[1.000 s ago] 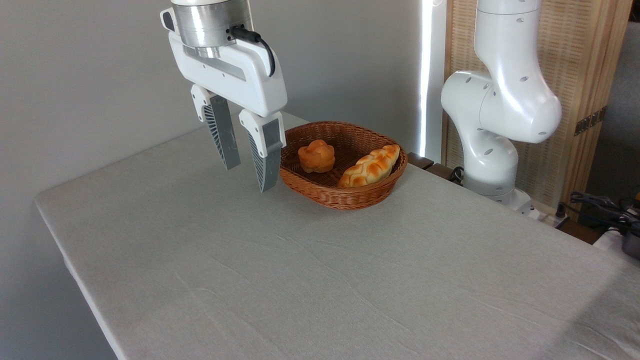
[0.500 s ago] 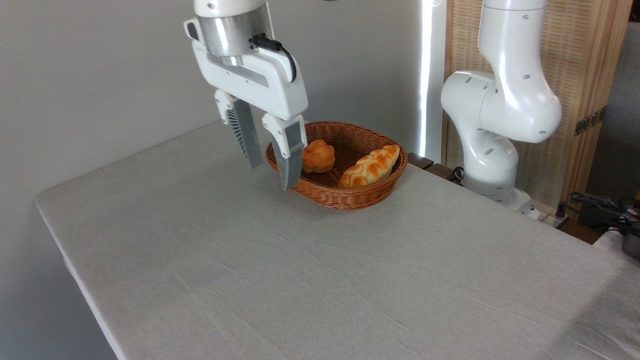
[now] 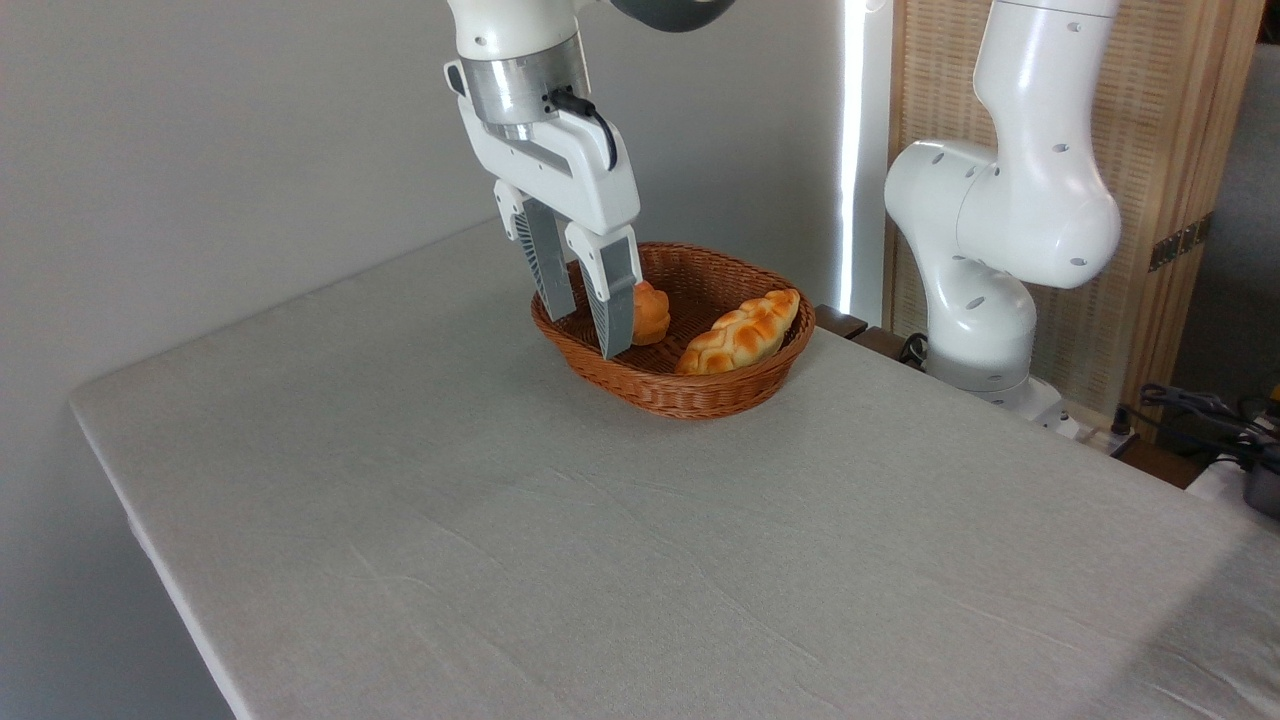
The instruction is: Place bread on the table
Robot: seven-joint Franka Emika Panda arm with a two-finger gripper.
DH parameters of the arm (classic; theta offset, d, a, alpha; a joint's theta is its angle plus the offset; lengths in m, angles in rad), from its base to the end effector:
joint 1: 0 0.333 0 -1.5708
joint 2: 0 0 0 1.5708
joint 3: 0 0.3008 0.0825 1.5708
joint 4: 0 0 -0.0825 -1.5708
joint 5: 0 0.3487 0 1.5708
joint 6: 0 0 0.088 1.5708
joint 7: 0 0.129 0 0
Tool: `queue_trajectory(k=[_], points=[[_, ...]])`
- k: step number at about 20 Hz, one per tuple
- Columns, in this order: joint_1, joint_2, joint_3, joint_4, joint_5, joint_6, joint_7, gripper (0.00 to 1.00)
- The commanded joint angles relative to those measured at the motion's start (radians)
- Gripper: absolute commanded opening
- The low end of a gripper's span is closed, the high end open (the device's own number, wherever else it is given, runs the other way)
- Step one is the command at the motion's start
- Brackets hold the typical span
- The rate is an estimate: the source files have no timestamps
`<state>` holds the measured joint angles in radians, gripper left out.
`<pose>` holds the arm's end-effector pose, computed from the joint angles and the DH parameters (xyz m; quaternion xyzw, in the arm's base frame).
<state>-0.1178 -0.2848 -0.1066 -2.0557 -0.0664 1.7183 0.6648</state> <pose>0.4209 -0.1078 0.5222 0.9059 -0.4224 -0.0224 0.0233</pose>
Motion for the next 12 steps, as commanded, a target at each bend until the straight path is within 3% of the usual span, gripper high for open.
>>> queue_trajectory(k=[1, 6, 9, 12], points=[[-0.020, -0.034, 0.010, -0.034, -0.018, 0.020, 0.056, 1.00], [-0.094, -0.131, 0.016, -0.118, -0.032, 0.085, 0.058, 1.00], [-0.166, -0.146, 0.018, -0.148, -0.032, 0.089, 0.058, 1.00], [-0.206, -0.155, 0.018, -0.176, -0.030, 0.095, 0.058, 1.00]])
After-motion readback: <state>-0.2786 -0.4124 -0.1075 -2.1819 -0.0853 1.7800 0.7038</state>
